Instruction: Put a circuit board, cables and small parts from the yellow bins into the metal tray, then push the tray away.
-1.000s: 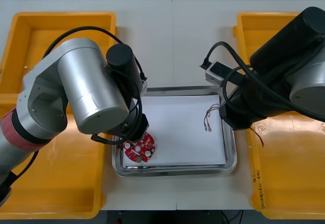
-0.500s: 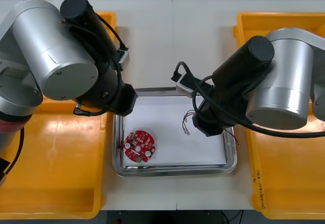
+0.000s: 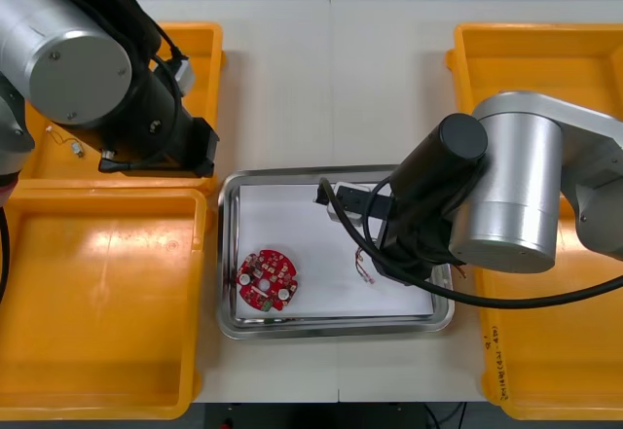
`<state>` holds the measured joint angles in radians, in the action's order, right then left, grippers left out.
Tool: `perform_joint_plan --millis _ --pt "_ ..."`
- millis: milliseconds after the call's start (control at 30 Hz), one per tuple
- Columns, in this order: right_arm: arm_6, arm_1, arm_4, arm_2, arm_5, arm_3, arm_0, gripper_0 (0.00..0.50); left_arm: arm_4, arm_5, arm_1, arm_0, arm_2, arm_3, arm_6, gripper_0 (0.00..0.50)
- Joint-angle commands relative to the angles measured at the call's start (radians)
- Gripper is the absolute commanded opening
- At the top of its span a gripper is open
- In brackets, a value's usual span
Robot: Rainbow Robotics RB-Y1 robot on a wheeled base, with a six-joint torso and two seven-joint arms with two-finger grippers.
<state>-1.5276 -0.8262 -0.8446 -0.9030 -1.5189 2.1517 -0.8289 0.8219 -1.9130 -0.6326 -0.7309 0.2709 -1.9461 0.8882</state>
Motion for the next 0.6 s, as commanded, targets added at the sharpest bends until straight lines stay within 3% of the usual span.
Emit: perform_joint_plan --millis 33,233,600 --pt "-0.049 0.039 0.047 -0.07 0.005 0.007 -0.035 0.0 -0.05 -0.007 -0.033 -0.067 -0.078 0.078 0.192 0.5" --pt "-0.048 0.075 0.101 -0.117 0.0 -0.004 -0.018 0.0 -0.133 -0.007 -0.033 -0.104 -0.111 0.2 0.301 0.5" --pt "-0.051 0.139 0.193 -0.175 0.006 -0.061 0.019 0.0 -0.21 -0.007 -0.033 -0.154 -0.208 0.374 0.462 0.5"
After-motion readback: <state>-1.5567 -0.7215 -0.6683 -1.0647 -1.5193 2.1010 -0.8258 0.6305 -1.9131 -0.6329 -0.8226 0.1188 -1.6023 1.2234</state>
